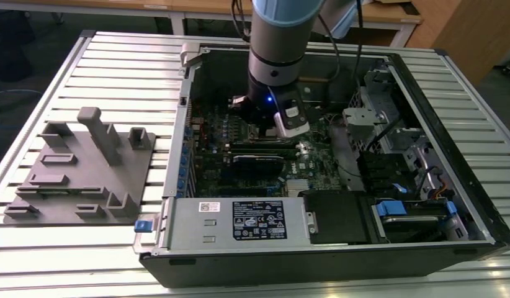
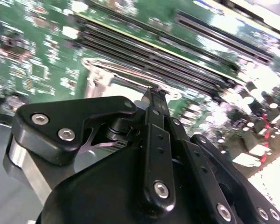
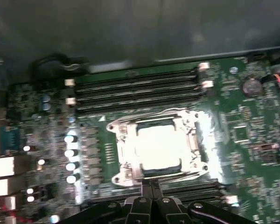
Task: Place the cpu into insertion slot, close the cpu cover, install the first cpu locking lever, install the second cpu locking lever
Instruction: 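Install the second cpu locking lever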
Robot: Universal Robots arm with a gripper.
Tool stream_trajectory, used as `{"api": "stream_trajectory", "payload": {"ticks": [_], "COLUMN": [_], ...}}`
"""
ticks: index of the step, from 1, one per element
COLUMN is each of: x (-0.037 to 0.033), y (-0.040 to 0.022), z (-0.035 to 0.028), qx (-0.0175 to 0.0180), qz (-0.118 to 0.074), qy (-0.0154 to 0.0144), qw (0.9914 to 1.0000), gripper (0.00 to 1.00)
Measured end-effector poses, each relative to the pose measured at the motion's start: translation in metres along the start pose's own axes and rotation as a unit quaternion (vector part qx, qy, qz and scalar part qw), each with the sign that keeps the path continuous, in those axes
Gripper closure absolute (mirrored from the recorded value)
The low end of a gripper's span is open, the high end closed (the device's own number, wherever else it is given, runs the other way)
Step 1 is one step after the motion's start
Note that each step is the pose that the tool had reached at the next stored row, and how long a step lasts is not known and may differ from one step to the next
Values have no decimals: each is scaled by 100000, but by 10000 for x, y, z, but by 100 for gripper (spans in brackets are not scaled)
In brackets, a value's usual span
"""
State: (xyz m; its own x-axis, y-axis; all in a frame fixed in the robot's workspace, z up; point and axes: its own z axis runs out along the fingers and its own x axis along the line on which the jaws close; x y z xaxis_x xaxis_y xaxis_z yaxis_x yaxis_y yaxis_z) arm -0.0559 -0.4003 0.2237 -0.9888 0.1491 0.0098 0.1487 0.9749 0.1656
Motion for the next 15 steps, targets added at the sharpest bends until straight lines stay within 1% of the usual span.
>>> {"api": "stream_trajectory", "payload": {"ticks": [1,3,7,12,15], "x": [-15,-14,0,15,7], "y": [5,31,126,223,241], "z": [1,7,25,43,47], "qx": [2,2,0,1,11], "qz": [-6,4,-1,0,-11], "qy": [-1,-2,0,0,0], "qw": [100000,100000,100000,100000,100000], "gripper": [89,89,89,89,89]}}
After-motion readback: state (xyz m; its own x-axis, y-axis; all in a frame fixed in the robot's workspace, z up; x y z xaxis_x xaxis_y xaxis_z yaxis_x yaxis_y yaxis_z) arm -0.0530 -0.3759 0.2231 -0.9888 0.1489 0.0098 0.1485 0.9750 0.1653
